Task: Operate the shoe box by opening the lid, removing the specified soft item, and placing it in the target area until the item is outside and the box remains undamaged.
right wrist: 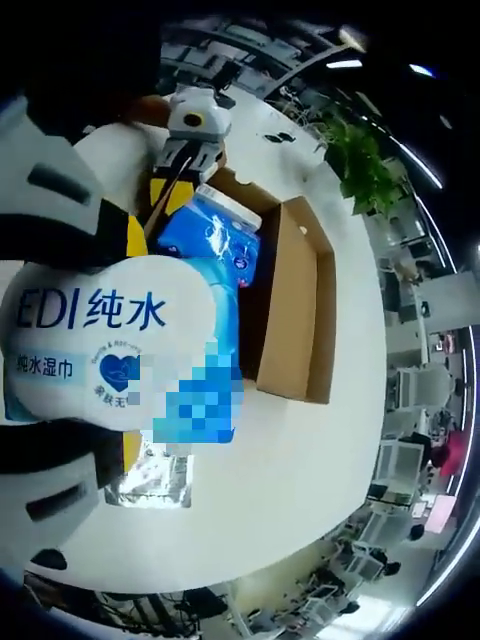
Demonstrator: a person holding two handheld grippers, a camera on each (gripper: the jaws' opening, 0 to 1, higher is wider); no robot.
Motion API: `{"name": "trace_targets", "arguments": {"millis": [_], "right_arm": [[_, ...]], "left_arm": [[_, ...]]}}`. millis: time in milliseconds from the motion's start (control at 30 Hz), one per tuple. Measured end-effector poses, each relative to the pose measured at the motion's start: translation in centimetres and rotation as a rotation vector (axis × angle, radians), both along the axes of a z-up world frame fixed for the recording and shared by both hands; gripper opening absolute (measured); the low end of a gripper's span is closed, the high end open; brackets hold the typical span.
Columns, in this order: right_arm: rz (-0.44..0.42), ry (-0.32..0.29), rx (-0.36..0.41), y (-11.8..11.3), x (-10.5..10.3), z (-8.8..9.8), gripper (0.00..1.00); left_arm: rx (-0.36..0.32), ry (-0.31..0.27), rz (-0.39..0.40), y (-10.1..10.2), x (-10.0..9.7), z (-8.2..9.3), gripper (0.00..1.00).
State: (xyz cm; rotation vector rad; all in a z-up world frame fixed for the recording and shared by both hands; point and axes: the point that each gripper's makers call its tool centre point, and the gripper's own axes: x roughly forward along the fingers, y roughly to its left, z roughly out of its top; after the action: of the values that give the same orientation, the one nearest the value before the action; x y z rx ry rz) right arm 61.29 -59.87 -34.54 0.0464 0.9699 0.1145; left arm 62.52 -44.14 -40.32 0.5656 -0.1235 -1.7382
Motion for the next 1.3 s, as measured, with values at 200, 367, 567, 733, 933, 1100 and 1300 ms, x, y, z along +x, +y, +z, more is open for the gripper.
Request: {"name": "trace_targets", "arguments": {"millis": [200, 367, 567, 733, 933, 1100, 1300], "right_arm": [[0.034, 0.019, -0.017, -0.9, -0.7, -0.2, 0.6], [0.069, 0.026, -0.004, -1.8, -1.4, 0.2, 0.6], [0.097, 0.057, -0.048, -3.1, -2.0, -0.1, 0.6], [0.123, 0.079, -0.054, -3.9, -2.2, -0.8, 0.6], [0.171, 0.109, -0.1, -4.7, -2.5, -1.7, 0.6], [0.194, 0.121, -0.111, -5.4, -2.8, -2.3, 0.6], [0.229, 0.156, -0.109, -5.8, -3.3, -3.6, 0.59]], "left_arm": [[-0.003, -0.008, 0.005, -0.1, 0.0, 0.0, 0.06], [0.001, 0.004, 0.004, -0.1, 0.0, 0.1, 0.06], [0.003, 0.007, 0.007, -0.1, -0.1, 0.1, 0.06], [0.007, 0.018, 0.008, -0.1, -0.2, 0.2, 0.06], [0.007, 0.022, 0.022, -0.2, -0.2, 0.2, 0.06], [0.013, 0.036, 0.026, -0.2, -0.2, 0.2, 0.06], [0.017, 0.041, 0.024, -0.2, -0.2, 0.2, 0.06]]}}
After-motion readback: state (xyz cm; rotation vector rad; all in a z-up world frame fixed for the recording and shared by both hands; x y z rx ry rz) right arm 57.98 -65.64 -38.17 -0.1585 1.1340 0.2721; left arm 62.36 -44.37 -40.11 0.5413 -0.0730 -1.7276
